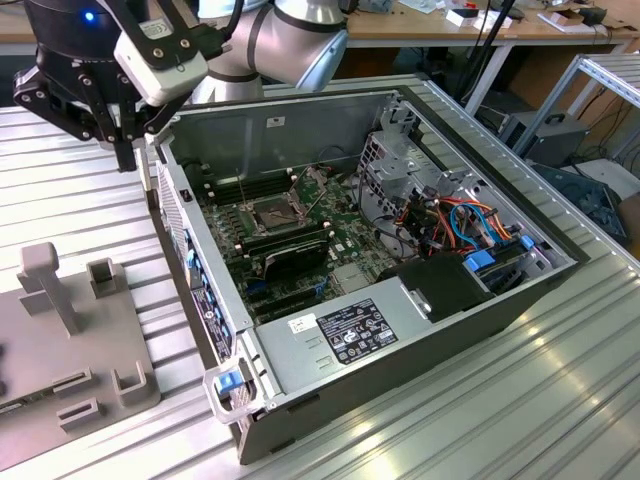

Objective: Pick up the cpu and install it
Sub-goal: 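Reach for the cpu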

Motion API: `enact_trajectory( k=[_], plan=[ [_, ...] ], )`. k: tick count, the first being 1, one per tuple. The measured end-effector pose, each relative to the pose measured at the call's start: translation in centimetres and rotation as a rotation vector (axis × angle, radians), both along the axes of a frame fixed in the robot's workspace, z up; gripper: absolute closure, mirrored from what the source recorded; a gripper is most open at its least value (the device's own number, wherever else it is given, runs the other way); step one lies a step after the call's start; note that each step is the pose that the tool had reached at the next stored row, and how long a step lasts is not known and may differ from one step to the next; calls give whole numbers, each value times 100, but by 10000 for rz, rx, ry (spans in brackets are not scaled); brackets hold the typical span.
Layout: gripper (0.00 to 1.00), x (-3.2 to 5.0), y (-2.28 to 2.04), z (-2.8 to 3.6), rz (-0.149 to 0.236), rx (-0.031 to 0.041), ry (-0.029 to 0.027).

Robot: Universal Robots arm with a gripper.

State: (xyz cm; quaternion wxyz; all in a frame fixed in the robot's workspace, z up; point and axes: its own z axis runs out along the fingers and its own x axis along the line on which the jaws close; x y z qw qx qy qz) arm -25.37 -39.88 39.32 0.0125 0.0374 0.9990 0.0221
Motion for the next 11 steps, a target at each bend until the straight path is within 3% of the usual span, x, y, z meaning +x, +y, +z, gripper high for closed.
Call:
enact_trajectory(
  k=[11],
  plan=[
    [89,-60,0,0,0,0,0]
  ],
)
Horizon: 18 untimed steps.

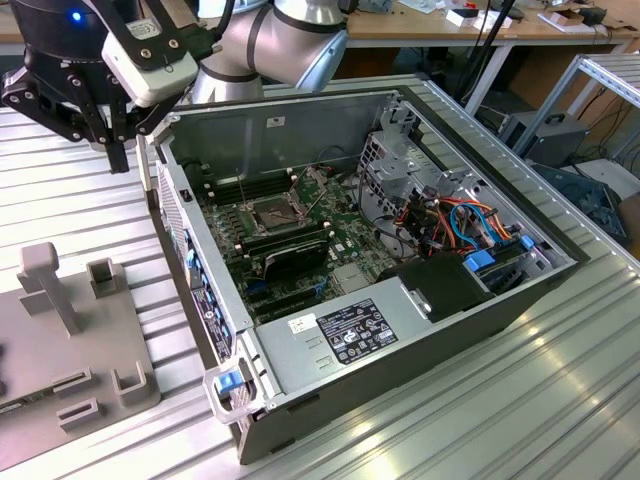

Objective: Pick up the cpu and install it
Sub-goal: 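Reach for the cpu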

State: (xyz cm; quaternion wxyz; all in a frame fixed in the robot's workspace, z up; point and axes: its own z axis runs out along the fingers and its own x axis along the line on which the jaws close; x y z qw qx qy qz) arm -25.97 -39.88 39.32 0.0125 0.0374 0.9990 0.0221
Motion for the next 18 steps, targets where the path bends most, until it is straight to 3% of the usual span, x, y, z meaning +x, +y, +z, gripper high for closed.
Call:
enact_trajectory(
  k=[18],
  plan=[
    [89,-154,0,0,0,0,1]
  ],
)
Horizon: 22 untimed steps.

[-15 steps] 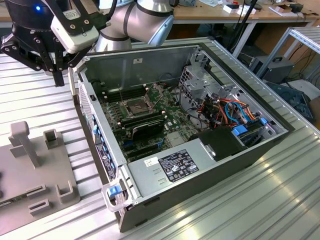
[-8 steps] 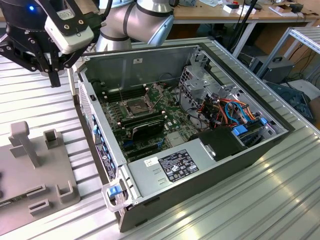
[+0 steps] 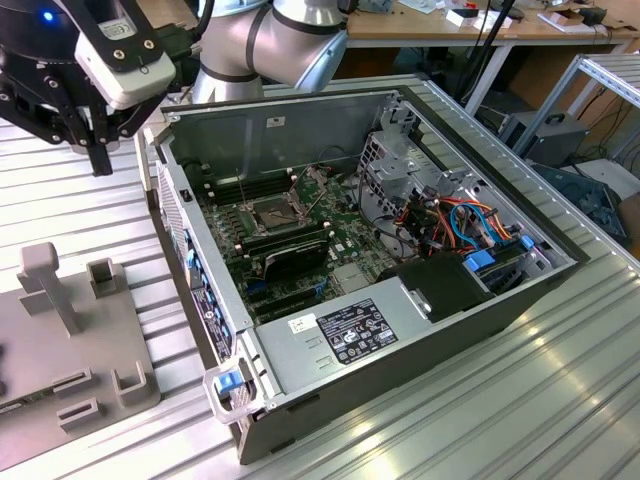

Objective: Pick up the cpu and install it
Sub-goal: 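Reach for the cpu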

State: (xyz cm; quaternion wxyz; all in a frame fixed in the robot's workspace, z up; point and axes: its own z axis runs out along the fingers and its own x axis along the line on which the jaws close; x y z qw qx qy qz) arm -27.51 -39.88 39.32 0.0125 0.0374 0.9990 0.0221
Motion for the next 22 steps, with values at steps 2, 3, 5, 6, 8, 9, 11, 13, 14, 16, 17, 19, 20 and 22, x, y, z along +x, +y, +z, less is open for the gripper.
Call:
enact_trajectory(
  k=[2,3,5,6,8,9,11,13,14,16,17,19,20,22],
  plan=[
    [89,-20,0,0,0,0,-1],
    [89,-28,0,0,0,0,-1],
    [89,-46,0,0,0,0,-1],
    [89,-62,0,0,0,0,0],
    [89,-92,0,0,1,0,0],
    [89,-109,0,0,0,0,0],
    [89,-142,0,0,0,0,-1],
    [89,-160,0,0,0,0,-1],
    [89,-162,0,0,1,0,-1],
    [89,-166,0,0,1,0,0],
    [89,-172,0,0,-1,0,-1],
    [89,-189,0,0,0,0,0],
    [89,-201,0,0,0,0,-1],
    [89,-217,0,0,0,0,0]
  ],
)
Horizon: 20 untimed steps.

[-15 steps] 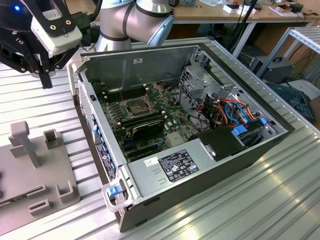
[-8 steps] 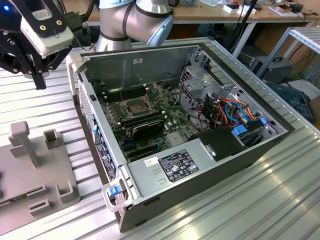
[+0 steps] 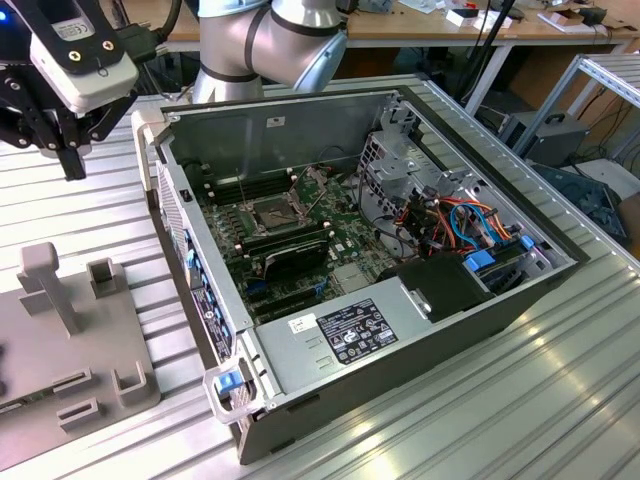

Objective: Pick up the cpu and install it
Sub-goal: 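Reach for the cpu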

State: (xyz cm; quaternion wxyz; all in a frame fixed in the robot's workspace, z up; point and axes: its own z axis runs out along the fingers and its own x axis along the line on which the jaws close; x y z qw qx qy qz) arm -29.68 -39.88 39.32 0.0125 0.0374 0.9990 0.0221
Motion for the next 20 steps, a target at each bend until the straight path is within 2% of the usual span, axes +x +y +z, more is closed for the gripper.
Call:
enact_trajectory(
  k=[9,16,20],
  plan=[
    [89,-99,0,0,1,1,0],
    [89,-103,-3,0,-1,0,0],
    [89,-107,-22,-1,1,1,0]
  ],
)
